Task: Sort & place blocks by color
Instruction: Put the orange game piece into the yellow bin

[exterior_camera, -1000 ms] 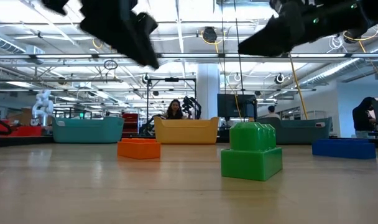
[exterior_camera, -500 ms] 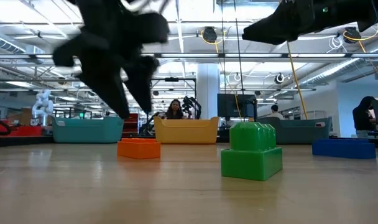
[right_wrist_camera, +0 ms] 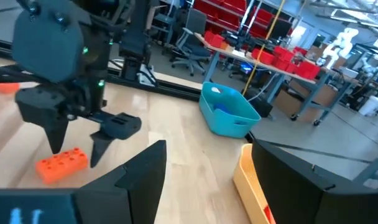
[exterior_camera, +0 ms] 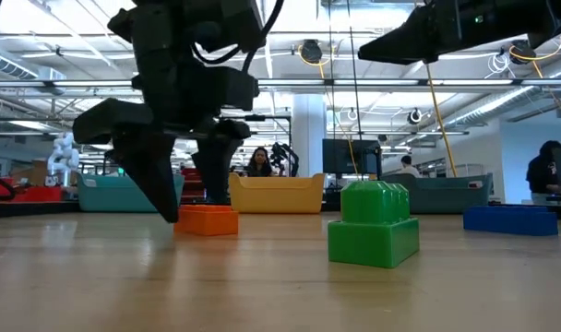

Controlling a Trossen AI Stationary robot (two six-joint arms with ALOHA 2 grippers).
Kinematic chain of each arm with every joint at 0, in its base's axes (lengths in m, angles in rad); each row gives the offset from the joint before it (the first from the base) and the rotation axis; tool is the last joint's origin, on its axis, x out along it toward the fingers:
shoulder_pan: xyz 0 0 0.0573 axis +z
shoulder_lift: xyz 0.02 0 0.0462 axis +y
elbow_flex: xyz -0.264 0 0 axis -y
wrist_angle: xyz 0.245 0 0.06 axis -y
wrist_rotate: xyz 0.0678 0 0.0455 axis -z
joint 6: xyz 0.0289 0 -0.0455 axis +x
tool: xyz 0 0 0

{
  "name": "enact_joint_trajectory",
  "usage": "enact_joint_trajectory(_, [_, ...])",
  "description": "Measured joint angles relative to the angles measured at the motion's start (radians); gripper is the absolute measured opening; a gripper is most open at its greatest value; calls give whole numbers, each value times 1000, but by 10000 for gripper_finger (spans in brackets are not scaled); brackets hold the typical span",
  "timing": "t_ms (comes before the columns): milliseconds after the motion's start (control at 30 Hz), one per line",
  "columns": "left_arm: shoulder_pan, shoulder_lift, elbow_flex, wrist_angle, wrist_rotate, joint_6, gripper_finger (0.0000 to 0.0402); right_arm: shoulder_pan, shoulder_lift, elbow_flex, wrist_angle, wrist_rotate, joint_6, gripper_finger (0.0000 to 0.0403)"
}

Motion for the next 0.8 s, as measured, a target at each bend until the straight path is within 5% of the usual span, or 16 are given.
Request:
enact_joint_trajectory(233, [4,-2,0,25,21,14,242,-11,0,0,-69,-2,77,231])
enact_joint_trajectory(433, [3,32,3,48,41,15,127,-10,0,0,-186,-5,196,231])
enact_joint_trajectory(667, [16,17,2,34,35,-2,126,18,0,-1,-229,-6,260,231])
enact_joint_trajectory(800, [65,-44,22,28,-59,-39,126,20,0,-1,-207,-6,222,231])
